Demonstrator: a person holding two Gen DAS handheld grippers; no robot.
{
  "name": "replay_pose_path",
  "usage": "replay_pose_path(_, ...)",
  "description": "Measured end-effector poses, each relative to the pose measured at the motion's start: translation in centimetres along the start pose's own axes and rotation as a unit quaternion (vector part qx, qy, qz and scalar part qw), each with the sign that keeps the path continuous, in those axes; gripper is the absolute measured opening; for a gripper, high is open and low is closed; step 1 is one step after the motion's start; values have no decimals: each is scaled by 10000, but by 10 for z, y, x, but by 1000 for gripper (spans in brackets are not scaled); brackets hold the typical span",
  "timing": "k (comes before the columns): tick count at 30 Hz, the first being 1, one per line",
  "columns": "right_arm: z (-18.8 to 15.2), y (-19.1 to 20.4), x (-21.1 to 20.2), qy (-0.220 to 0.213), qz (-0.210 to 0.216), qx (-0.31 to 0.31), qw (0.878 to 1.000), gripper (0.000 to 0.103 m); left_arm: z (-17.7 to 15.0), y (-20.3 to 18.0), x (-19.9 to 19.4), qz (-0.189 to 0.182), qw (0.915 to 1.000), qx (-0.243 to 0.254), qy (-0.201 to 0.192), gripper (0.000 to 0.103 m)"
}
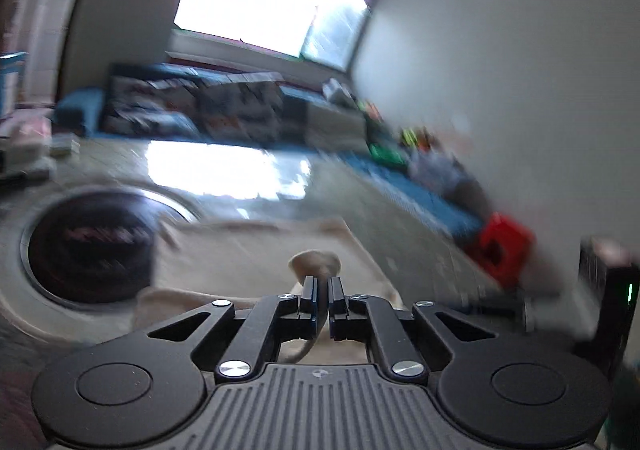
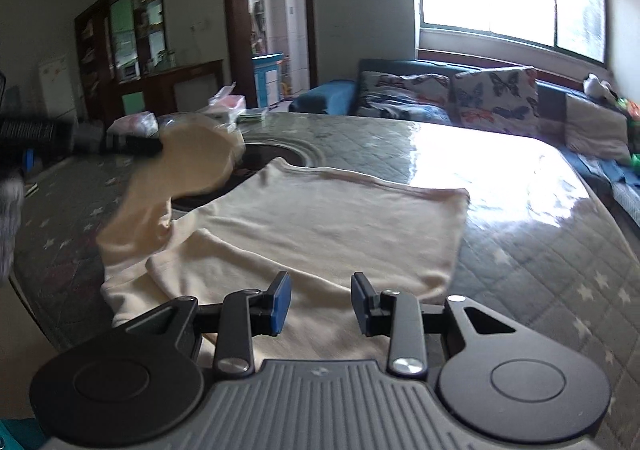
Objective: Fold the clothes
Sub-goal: 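Grasp the other sleeve with the left gripper and fold it across the body, then grasp the shirt side edge with the right gripper and fold it inward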
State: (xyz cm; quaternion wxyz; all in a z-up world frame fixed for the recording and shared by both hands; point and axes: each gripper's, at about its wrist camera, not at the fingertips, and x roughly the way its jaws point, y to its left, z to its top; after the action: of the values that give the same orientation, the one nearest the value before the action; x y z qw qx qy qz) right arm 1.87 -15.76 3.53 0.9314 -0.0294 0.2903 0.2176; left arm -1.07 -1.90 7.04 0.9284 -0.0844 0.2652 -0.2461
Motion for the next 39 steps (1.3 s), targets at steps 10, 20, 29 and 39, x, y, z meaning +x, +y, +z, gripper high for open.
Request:
replay_pose_path(10, 0, -4, 4, 174, 221, 261, 9993, 33, -29, 5, -13, 550, 9957, 711, 212, 46)
replay_pose_path(20, 1, 28, 50, 628, 575, 83, 9963, 32, -57, 63, -51, 1521, 9876, 305, 224, 59)
replay_pose_path(29, 9, 44, 52, 561, 387, -161, 9975, 5, -72, 62, -48, 1606, 9853, 479, 339, 59)
replay_pose_path(39, 37, 31, -1, 57, -153, -334, 9993, 4, -76, 50, -34, 1686, 9796, 1003, 429, 59)
